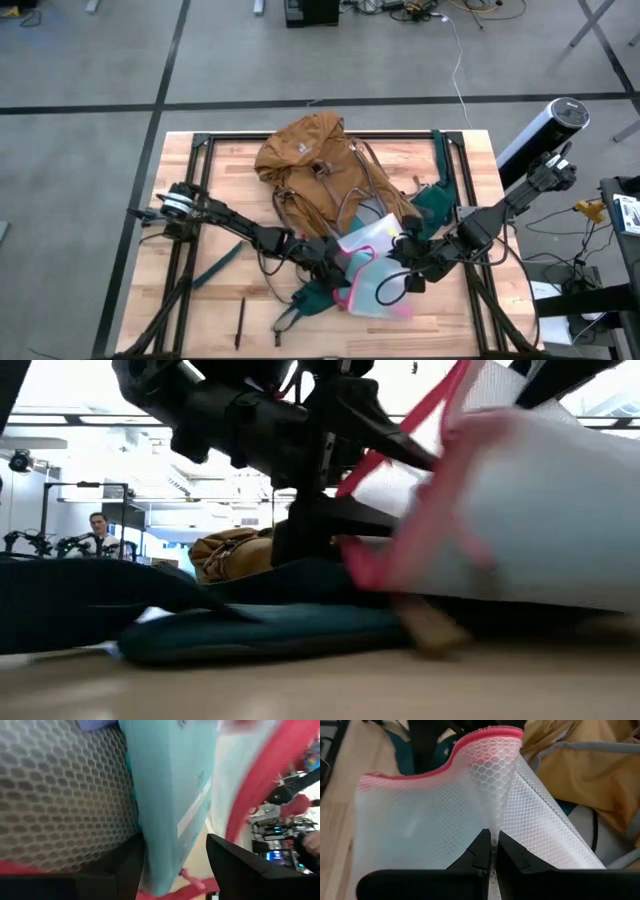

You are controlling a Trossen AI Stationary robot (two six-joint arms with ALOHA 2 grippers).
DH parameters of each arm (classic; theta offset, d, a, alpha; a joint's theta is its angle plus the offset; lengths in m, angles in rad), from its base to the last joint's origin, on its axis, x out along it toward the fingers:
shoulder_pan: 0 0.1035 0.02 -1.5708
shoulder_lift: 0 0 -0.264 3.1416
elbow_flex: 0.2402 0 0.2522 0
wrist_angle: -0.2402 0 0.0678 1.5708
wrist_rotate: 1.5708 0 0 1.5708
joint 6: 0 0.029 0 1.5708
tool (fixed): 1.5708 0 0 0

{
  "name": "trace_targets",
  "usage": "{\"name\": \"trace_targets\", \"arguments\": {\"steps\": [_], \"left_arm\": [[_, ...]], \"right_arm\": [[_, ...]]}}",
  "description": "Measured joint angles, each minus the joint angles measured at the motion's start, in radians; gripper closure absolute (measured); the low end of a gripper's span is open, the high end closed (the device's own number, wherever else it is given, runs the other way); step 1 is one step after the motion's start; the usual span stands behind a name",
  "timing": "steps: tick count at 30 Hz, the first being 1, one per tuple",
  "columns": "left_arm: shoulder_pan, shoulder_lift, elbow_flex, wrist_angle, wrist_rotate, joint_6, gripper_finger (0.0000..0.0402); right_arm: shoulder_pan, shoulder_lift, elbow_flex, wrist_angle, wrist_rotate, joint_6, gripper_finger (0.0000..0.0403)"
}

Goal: Unpack backpack
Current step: Remove the calculator from the pink zip bag

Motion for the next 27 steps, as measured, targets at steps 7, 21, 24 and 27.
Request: {"name": "trace_targets", "arguments": {"steps": [7, 21, 24, 27], "left_arm": [[-0.002, 0.061, 0.05, 0.004, -0.024, 0.001, 0.0204], [-0.005, 0.091, 0.096, -0.026, -0.094, 0.044, 0.0207], [-0.005, 0.105, 0.096, -0.019, -0.098, 0.035, 0.0211], [-0.005, 0.119, 0.096, -0.008, -0.101, 0.033, 0.0215]], "right_arm": [[0.002, 0.0, -0.049, 0.02, -0.041, 0.039, 0.0403], [0.006, 0.127, -0.077, 0.029, -0.217, 0.071, 0.0403], [0.007, 0.182, -0.076, 0.041, -0.237, 0.068, 0.0403], [0.007, 0.238, -0.074, 0.065, -0.251, 0.06, 0.0403]]}}
